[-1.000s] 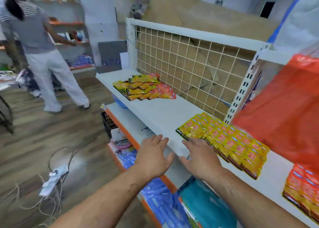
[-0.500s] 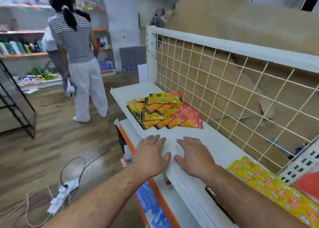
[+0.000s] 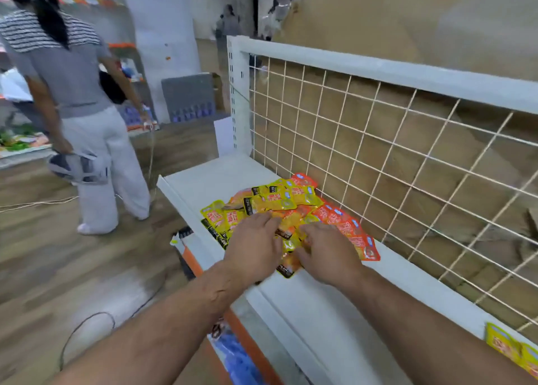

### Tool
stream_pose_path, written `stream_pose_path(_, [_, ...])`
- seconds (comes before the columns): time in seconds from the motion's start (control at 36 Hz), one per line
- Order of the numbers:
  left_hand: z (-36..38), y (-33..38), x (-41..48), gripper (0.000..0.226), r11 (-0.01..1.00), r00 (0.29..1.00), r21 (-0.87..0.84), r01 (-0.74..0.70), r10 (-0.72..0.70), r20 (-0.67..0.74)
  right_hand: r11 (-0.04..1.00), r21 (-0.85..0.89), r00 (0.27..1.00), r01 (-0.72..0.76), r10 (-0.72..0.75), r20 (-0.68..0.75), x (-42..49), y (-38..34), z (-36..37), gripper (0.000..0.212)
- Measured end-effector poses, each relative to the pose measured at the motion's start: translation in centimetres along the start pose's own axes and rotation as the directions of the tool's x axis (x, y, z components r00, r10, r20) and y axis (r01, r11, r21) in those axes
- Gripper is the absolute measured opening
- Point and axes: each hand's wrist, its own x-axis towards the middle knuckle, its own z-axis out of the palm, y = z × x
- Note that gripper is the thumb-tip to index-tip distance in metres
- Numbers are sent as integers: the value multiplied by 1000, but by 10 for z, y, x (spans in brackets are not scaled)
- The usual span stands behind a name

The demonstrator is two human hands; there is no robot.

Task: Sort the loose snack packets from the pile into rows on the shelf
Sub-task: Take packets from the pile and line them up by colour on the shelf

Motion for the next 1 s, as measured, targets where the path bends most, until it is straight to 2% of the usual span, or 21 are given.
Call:
stream_pose_path(0.11, [1, -39, 45, 41, 996, 996, 38, -75, 72, 57, 995, 3, 995, -96, 96, 0, 35, -13, 1, 41])
stream_pose_path(0.22, [-2, -64, 80, 32, 992, 987, 88, -92, 79, 138, 985, -23, 984, -173, 171, -53, 66, -21, 3, 34])
stream_pose_path(0.33, [-1, -77, 105, 47, 988, 948, 132, -85, 39, 316, 966, -4, 962, -258, 256, -97, 86, -26, 5, 31])
stream_pose_path(0.42, [2, -85, 121, 53, 990, 928, 122, -71, 20, 372, 943, 8, 939, -332, 331, -93, 97, -28, 5, 31])
stream_pose_path(0.53, [7, -98, 138, 52, 1000, 912, 1, 30, -28, 408, 902, -21, 902, -431, 430, -44, 112, -29, 9, 41])
stream_pose_path(0.69, [7, -112, 153, 21, 956, 904, -191, 221, -127, 409, 859, -68, 858, -507, 510, 51, 131, -35, 11, 63])
stream_pose_path(0.83, [2, -115, 160, 9, 898, 876, -289, 331, -179, 448, 824, -47, 821, -564, 566, 79, 138, -38, 8, 64])
stream_pose_path(0.92, [1, -115, 160, 13, 871, 871, -333, 361, -187, 455, 789, -4, 787, -614, 612, 76, 142, -38, 5, 62])
stream_pose_path(1.0, [-1, -114, 159, 19, 844, 862, -363, 394, -202, 466, 750, 41, 750, -660, 656, 88, 146, -33, 5, 70])
